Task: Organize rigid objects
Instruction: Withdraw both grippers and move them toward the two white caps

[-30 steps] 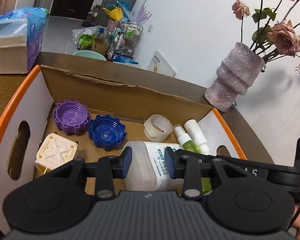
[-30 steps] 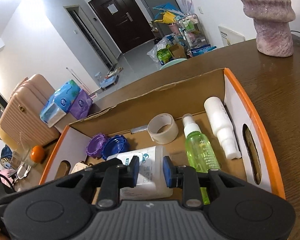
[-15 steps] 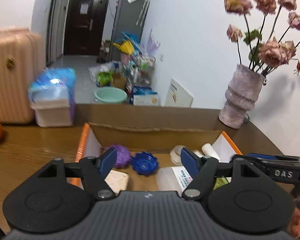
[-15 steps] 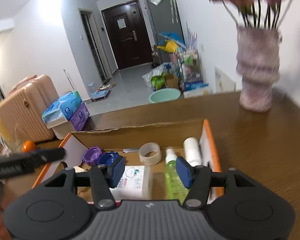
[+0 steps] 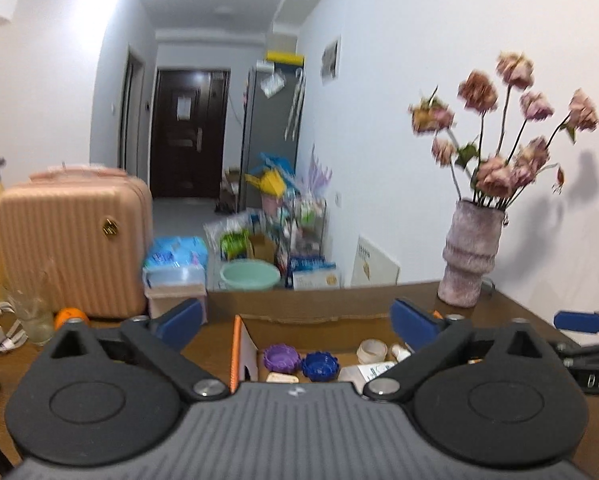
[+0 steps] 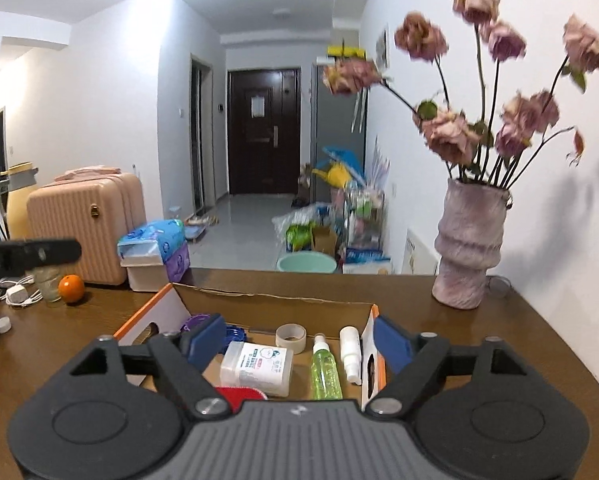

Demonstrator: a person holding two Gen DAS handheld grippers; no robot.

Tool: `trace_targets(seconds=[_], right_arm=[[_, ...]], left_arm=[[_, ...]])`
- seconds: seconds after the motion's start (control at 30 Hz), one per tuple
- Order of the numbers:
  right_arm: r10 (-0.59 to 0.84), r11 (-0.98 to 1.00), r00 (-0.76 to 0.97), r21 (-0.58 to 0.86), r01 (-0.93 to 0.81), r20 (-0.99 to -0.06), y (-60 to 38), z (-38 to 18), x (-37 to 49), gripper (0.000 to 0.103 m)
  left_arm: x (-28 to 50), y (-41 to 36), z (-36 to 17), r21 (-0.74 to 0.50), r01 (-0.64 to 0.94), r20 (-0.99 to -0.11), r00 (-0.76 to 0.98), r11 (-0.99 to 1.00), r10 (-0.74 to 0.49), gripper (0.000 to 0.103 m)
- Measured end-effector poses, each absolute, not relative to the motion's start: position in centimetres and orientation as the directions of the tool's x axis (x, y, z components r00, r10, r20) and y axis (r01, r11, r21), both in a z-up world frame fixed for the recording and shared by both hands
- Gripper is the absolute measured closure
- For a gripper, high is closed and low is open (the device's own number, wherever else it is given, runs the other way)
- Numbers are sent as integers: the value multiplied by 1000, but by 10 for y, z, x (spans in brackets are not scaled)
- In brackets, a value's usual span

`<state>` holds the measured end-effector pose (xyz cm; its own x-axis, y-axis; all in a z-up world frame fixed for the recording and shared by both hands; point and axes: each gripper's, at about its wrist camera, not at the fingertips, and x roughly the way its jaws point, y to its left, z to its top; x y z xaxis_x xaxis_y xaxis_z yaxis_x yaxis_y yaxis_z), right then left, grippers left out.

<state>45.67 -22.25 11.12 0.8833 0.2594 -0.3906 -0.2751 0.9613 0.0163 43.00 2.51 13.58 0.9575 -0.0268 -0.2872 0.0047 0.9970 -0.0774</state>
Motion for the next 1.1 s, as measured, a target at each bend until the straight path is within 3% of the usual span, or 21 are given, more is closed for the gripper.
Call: trace_targets(seconds=[0.13, 0.47, 0.87, 1.1], right_arm=[[225, 971, 913, -2, -240, -340, -220, 103, 427, 4], [215, 972, 960, -59, -229, -181, -214, 92, 354, 0], [224, 974, 951, 29, -223, -213, -228, 63, 284, 0], [249, 967, 925, 21, -254, -288, -233, 46, 235, 0]], left_arm=[[401, 27, 135, -74, 15, -255, 966, 997, -33, 0], [334, 32, 102, -36, -7, -179, 984, 999, 0, 0], [248, 33, 65, -36, 40, -164, 985, 999, -46, 0], [195, 42, 41, 10, 66, -229, 971, 998, -62, 0]])
